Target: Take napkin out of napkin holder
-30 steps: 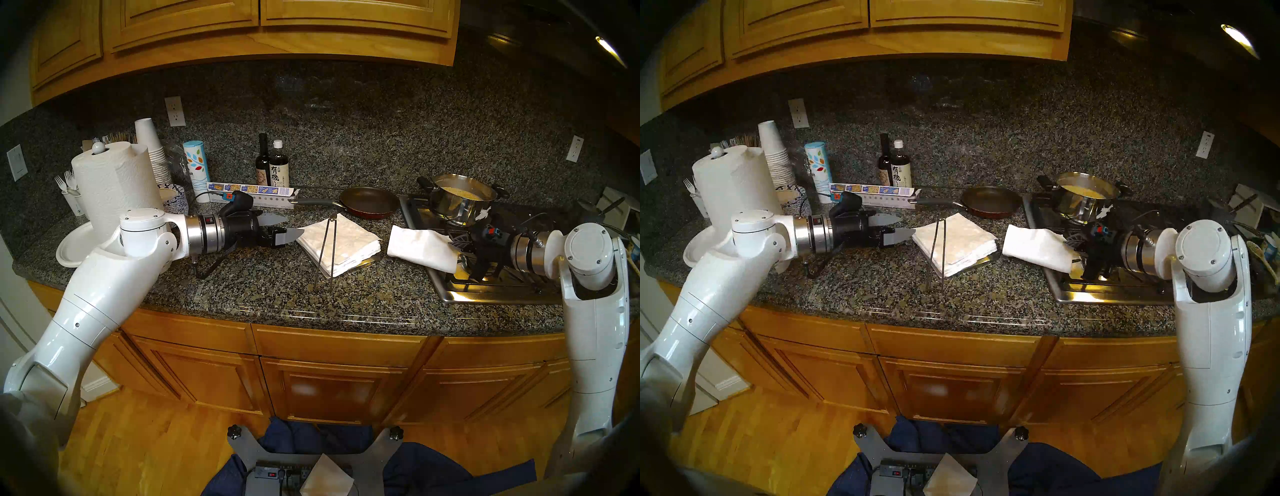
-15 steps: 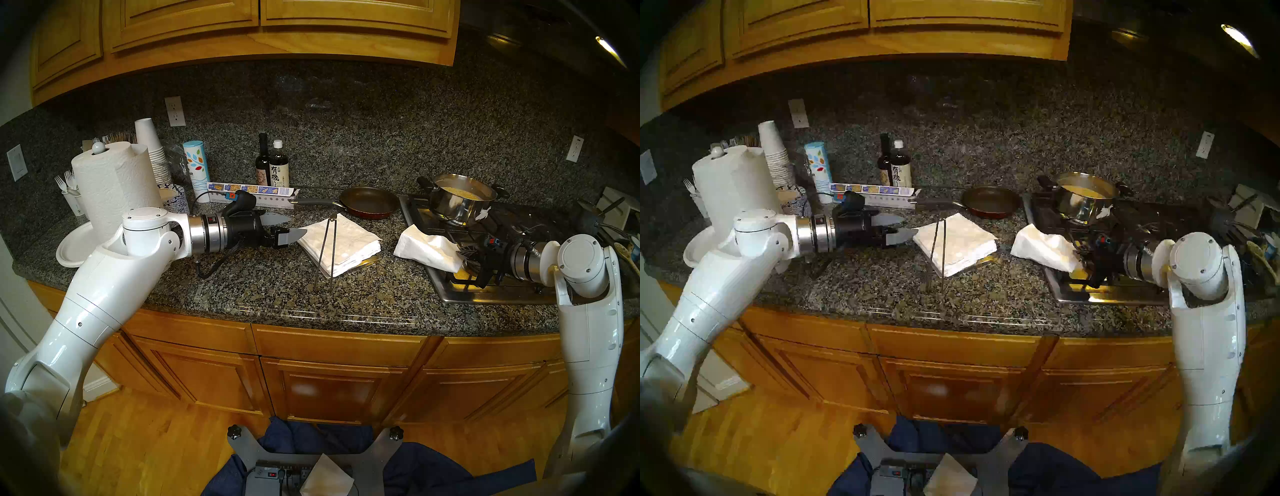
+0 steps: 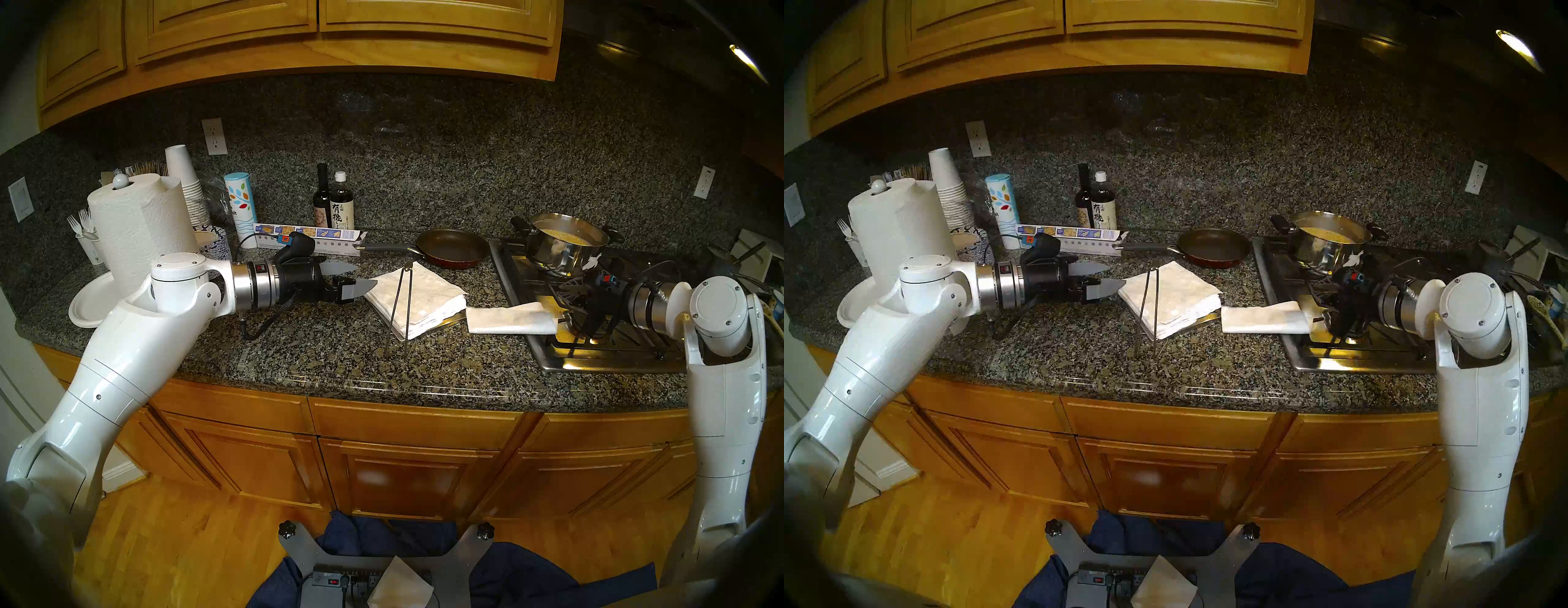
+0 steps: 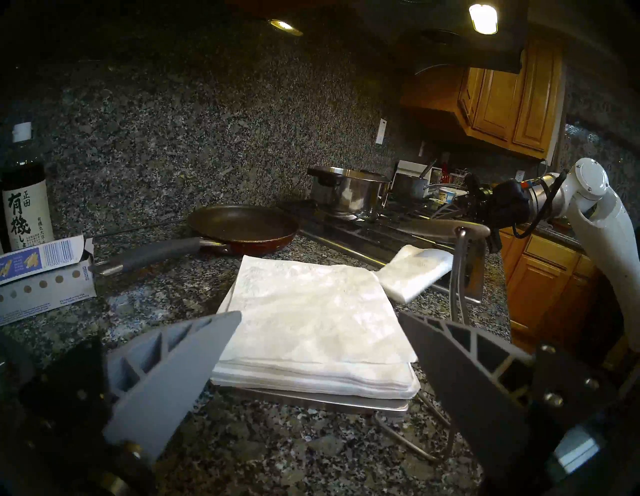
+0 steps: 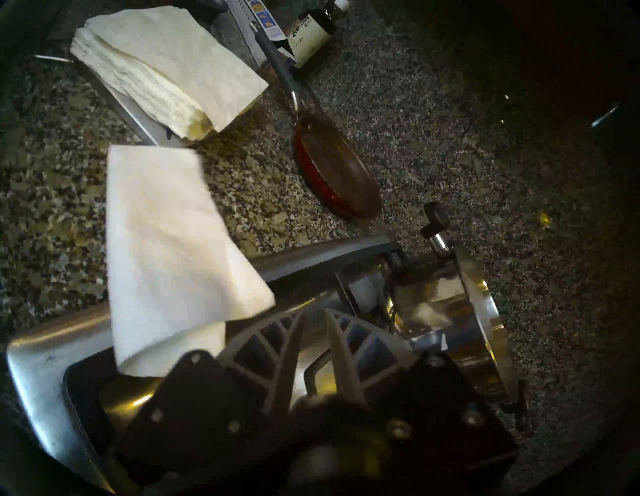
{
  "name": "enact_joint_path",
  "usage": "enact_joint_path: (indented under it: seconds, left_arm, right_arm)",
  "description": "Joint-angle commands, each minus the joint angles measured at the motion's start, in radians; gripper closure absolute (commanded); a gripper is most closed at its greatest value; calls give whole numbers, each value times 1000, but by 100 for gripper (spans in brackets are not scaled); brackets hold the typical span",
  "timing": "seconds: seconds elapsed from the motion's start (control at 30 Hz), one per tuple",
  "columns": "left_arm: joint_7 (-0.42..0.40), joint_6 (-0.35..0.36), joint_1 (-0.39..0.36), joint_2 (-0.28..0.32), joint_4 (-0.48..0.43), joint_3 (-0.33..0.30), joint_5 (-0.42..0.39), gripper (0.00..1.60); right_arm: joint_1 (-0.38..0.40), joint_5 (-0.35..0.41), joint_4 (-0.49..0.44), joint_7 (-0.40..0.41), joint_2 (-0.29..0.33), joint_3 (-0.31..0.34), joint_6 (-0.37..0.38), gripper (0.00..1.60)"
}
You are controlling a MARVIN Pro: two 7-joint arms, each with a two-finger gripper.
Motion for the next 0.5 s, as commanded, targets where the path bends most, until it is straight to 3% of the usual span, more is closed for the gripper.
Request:
enact_joint_path:
  seconds: [0.0,0.23,0.47]
  left_arm:
    - [-6,1,-42,2,-22,-18,-4,0]
    - [-18,3,-28,19,-43,-33,-15,0]
    - [-39,13,6,44,-93,-51,-41,0]
  right_arm:
    - [71,31,-73,2,6,1,6,93]
    - [99,85,-115,6,-40,-52,23,95]
    - [133,134,-125,-2,-97,-148,33,98]
